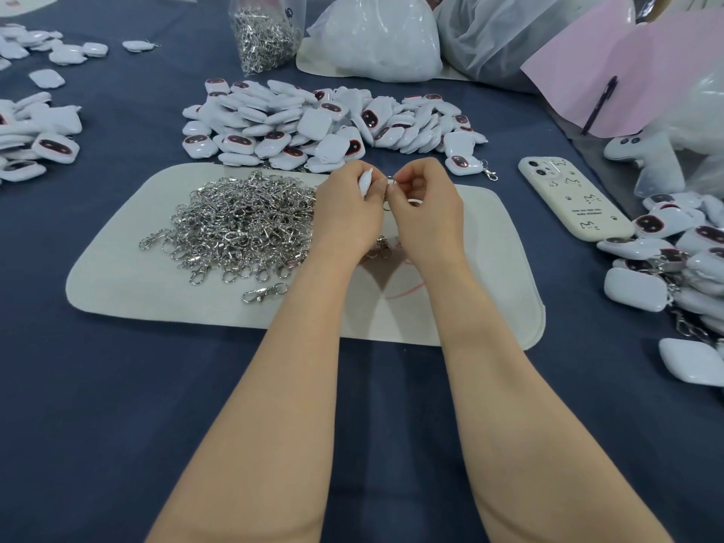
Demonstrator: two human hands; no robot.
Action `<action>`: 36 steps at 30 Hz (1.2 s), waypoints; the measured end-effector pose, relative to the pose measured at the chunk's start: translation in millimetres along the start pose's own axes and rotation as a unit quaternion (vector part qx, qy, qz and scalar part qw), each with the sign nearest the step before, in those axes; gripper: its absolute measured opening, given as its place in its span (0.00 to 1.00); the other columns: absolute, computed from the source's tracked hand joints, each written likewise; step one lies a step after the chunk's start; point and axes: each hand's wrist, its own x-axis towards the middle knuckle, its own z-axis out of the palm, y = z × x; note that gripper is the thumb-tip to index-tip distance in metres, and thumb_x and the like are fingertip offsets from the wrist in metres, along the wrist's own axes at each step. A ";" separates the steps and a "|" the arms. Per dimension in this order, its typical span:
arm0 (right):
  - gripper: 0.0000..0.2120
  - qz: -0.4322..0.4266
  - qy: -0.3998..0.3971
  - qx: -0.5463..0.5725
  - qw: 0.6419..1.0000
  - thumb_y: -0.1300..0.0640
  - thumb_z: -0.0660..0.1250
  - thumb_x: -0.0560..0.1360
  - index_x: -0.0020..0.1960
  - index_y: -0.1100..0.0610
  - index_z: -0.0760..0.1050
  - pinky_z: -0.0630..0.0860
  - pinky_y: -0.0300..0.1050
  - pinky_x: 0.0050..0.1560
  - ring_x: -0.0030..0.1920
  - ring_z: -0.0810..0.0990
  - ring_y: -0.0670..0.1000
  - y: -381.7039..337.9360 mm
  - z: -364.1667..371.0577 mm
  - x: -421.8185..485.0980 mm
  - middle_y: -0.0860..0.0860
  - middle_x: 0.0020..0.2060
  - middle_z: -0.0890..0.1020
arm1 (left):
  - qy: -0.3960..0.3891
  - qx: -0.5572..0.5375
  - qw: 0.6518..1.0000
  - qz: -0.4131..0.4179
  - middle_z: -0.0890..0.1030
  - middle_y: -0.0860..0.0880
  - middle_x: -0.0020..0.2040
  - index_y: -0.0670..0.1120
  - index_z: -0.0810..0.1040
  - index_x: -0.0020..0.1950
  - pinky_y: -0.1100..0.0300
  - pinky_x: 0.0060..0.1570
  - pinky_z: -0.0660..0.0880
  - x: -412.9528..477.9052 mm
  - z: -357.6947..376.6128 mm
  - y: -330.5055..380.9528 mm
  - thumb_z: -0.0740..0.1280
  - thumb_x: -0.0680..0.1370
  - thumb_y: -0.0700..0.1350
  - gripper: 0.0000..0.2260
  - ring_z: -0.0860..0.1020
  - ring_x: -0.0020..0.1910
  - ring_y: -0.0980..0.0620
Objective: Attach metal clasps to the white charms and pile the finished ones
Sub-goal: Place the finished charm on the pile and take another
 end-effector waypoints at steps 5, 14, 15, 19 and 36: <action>0.06 0.003 0.006 0.002 1.000 0.64 0.65 0.74 0.45 0.55 0.71 0.70 0.26 0.41 0.37 0.73 0.38 1.5 0.3 0.2 0.41 0.37 0.75 | 0.001 0.007 1.000 0.004 0.78 0.51 0.43 0.45 0.78 0.48 0.61 0.44 0.70 0.6 0.4 -0.3 0.64 0.78 0.41 0.04 0.74 0.42 0.52; 0.06 0.001 0.013 -0.001 1.000 0.64 0.66 0.74 0.45 0.55 0.72 0.69 0.25 0.39 0.35 0.73 0.33 3.7 0.8 1.0 0.40 0.36 0.75 | -0.001 0.014 1.000 0.006 0.77 0.52 0.42 0.44 0.78 0.49 0.61 0.45 0.70 0.3 0.0 -0.1 0.64 0.78 0.41 0.04 0.74 0.43 0.51; 0.06 0.001 0.012 -0.003 1.000 0.64 0.66 0.74 0.44 0.55 0.72 0.69 0.25 0.39 0.35 0.73 0.32 4.0 0.5 1.2 0.40 0.35 0.75 | 0.000 0.015 1.000 0.004 0.77 0.52 0.42 0.44 0.78 0.49 0.62 0.44 0.70 0.0 0.3 -0.2 0.64 0.78 0.41 0.04 0.74 0.43 0.52; 0.06 0.001 -0.002 -0.012 1.000 0.65 0.65 0.74 0.45 0.55 0.70 0.69 0.26 0.40 0.37 0.74 0.37 3.1 0.0 1.3 0.42 0.36 0.74 | 0.000 0.015 1.000 0.002 0.77 0.52 0.41 0.44 0.78 0.49 0.62 0.42 0.70 -0.4 0.5 -0.5 0.64 0.78 0.41 0.05 0.75 0.40 0.51; 0.07 -0.027 -0.023 -0.053 0.998 0.67 0.58 0.77 0.46 0.55 0.66 0.68 0.35 0.38 0.41 0.76 0.52 7.1 -1.6 -2.3 0.46 0.38 0.74 | -0.065 -0.072 0.993 -0.061 0.79 0.49 0.39 0.45 0.78 0.44 0.57 0.43 0.73 -0.3 -2.7 1.0 0.66 0.75 0.39 0.02 0.74 0.37 0.50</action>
